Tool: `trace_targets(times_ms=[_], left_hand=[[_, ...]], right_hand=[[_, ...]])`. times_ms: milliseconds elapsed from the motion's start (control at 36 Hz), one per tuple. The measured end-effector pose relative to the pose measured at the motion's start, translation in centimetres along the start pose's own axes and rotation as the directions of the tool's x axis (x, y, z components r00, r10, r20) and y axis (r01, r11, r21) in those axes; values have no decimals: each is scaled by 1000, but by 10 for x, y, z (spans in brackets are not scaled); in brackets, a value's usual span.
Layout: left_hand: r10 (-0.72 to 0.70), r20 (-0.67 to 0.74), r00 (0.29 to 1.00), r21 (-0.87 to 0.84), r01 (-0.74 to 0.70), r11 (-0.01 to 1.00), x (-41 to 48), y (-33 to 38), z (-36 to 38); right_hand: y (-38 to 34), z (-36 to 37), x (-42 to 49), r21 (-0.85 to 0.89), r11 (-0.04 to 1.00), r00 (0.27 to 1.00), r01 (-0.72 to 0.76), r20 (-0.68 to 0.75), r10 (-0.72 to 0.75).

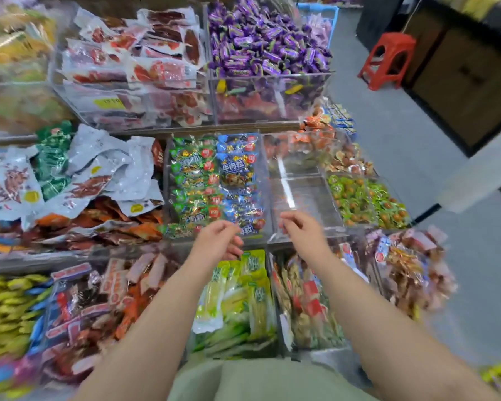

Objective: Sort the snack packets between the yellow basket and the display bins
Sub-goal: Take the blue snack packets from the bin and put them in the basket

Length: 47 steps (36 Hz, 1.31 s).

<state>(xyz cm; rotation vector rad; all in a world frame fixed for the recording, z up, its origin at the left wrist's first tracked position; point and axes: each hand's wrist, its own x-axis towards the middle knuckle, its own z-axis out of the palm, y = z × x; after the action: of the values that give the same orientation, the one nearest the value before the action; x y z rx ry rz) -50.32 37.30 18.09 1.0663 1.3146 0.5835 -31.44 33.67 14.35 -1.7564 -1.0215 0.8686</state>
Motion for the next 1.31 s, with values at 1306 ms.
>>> trace_targets(times_ms=[1306], left_hand=[[-564,542,623,827,-515,226,-171,-265,327]], right_hand=[[289,-209,-580,952,33,-43,-303,-48,998]])
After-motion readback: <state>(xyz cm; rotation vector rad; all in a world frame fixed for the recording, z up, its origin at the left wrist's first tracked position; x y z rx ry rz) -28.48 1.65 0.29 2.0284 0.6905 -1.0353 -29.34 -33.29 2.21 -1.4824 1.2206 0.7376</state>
